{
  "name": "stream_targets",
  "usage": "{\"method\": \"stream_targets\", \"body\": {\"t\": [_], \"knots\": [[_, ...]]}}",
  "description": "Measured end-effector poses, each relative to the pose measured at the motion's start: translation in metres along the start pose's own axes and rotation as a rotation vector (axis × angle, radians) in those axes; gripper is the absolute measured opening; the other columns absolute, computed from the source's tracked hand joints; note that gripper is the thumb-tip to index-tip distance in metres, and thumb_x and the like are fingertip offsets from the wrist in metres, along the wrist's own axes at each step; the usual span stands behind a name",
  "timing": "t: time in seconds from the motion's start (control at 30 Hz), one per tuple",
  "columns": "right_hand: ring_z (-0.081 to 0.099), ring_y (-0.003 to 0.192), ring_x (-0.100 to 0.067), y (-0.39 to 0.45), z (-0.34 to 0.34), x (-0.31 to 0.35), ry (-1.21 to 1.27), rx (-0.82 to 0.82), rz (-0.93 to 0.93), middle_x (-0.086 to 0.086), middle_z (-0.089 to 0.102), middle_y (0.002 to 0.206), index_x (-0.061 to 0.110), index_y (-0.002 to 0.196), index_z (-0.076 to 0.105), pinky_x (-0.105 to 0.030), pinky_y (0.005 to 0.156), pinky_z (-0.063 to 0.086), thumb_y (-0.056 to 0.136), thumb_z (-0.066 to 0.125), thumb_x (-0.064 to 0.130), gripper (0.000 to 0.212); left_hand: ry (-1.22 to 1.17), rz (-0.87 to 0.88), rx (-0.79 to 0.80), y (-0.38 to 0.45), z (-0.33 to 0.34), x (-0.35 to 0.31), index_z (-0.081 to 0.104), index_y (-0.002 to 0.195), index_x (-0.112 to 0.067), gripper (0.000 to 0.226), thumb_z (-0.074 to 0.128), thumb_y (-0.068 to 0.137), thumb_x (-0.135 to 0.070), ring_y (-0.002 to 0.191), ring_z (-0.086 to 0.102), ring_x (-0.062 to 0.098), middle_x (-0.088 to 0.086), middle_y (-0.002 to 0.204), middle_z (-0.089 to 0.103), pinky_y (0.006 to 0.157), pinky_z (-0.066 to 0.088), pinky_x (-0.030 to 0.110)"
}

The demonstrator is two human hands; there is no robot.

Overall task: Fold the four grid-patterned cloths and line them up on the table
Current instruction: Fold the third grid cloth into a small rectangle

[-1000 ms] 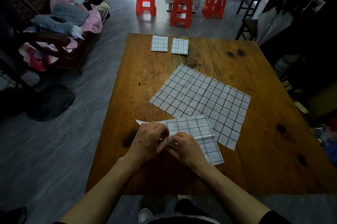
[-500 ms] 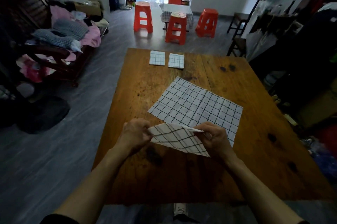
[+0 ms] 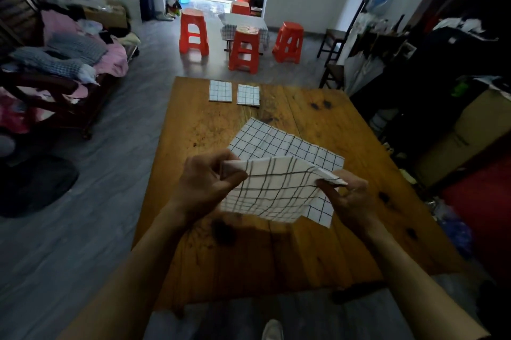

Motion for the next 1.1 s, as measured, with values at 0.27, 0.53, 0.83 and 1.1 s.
{"method": "stream_targets", "body": {"t": [0.27, 0.53, 0.83, 1.1], "knots": [[0.064, 0.081, -0.014, -0.012, -0.005, -0.024, 0.117, 0.006, 0.107, 0.000, 0.066, 0.088, 0.014, 0.090, 0.067, -0.035, 0.065, 0.055, 0.088, 0.059, 0.043, 0.030, 0.202, -0.222, 0.099, -0.007, 0.031, 0.006, 0.066, 0.096, -0.019, 0.016, 0.074, 0.082, -0.017, 0.088, 0.066, 0.005, -0.004, 0.095, 0.070, 0.079, 0.059, 0.037], [0.060, 0.074, -0.008, -0.034, -0.053, -0.038, 0.178, -0.035, -0.036, 0.007, 0.063, 0.080, 0.027, 0.083, 0.060, -0.025, 0.061, 0.050, 0.089, 0.057, 0.046, 0.020, -0.037, -0.231, -0.004, -0.042, 0.067, -0.051, 0.061, 0.098, -0.007, 0.012, 0.067, 0.089, -0.010, 0.085, 0.071, 0.013, 0.007, 0.093, 0.070, 0.065, 0.057, 0.023], [0.064, 0.080, -0.007, -0.037, -0.060, -0.053, 0.331, 0.079, -0.037, 0.006, 0.066, 0.088, 0.033, 0.090, 0.061, -0.021, 0.066, 0.054, 0.089, 0.060, 0.034, 0.002, -0.082, -0.295, -0.127, -0.049, 0.083, -0.066, 0.062, 0.108, -0.010, 0.019, 0.065, 0.089, -0.009, 0.092, 0.067, 0.002, -0.002, 0.102, 0.068, 0.071, 0.055, 0.017], [0.062, 0.083, -0.007, -0.008, -0.012, -0.077, 0.225, 0.150, 0.095, 0.010, 0.063, 0.087, 0.039, 0.085, 0.056, -0.021, 0.067, 0.050, 0.092, 0.062, 0.022, 0.019, -0.067, -0.402, -0.100, -0.020, 0.086, 0.015, 0.061, 0.115, -0.018, 0.026, 0.064, 0.090, -0.014, 0.100, 0.064, 0.007, -0.005, 0.110, 0.065, 0.077, 0.058, 0.028]]}}
Point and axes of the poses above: each hand's wrist, its own y-axis towards the middle knuckle, its own z-axis out of the palm, x = y × z, the point moved 6 cm from there along y, towards the middle knuckle
